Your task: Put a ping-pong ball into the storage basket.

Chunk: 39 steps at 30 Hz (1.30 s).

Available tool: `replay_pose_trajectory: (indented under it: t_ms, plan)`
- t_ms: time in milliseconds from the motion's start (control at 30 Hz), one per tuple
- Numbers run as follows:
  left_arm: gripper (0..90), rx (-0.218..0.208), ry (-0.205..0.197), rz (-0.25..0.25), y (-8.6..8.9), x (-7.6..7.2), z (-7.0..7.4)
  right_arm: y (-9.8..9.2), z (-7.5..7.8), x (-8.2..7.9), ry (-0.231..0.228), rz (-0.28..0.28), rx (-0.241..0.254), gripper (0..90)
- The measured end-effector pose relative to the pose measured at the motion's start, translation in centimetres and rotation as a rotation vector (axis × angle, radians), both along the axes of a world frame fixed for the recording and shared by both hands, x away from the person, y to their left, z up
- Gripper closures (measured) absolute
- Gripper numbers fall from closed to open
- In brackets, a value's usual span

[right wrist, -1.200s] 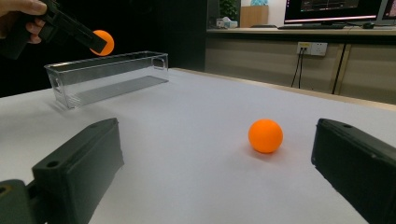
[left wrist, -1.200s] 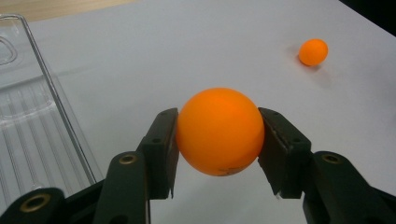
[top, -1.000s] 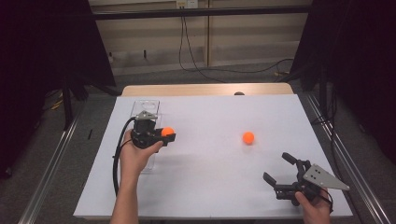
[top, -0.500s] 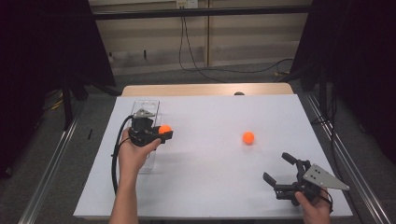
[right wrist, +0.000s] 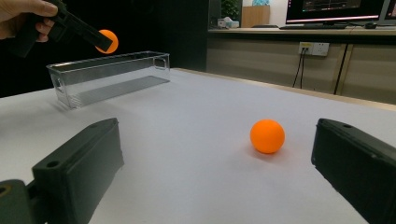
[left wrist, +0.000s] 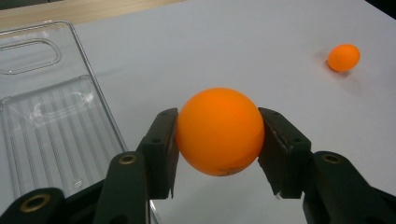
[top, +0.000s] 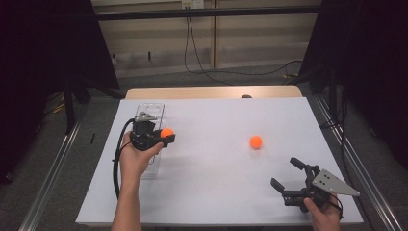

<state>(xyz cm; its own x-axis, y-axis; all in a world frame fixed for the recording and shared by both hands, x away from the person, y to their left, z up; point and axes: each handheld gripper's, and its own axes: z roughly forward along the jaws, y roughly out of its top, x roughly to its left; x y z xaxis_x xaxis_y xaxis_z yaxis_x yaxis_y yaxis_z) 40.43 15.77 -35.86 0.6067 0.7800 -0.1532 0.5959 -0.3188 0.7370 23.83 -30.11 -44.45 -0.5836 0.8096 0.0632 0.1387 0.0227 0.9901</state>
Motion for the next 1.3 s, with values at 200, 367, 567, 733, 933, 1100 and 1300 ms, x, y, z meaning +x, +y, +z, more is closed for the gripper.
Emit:
replay_pose_trajectory:
  t_ms: [200,367,567,733,933,1100,1300]
  plan:
    - [51.0,0.007,-0.001,0.010,0.3,0.1,0.0,0.0,0.0,0.0,0.000,0.000,-0.003,1.5]
    - [51.0,0.022,0.003,0.017,0.4,0.3,-0.3,0.0,0.0,0.0,-0.002,0.000,-0.002,1.5]
    - [51.0,0.025,0.003,0.024,0.5,0.5,-0.4,0.0,0.0,0.0,-0.003,0.001,-0.004,1.5]
    - [50.9,0.020,0.002,0.034,0.8,0.5,-0.4,-0.1,0.0,0.0,-0.003,-0.001,0.000,1.5]
    - [51.0,0.022,0.004,0.042,1.2,0.5,-0.4,-0.1,0.0,0.0,-0.002,-0.002,-0.001,1.5]
    - [51.0,0.021,-0.001,0.048,1.5,0.5,-0.4,-0.1,0.0,0.0,-0.002,-0.002,-0.001,1.5]
    - [51.0,0.021,-0.002,0.062,1.8,0.5,-0.4,-0.1,0.0,-0.1,-0.003,-0.002,0.000,1.5]
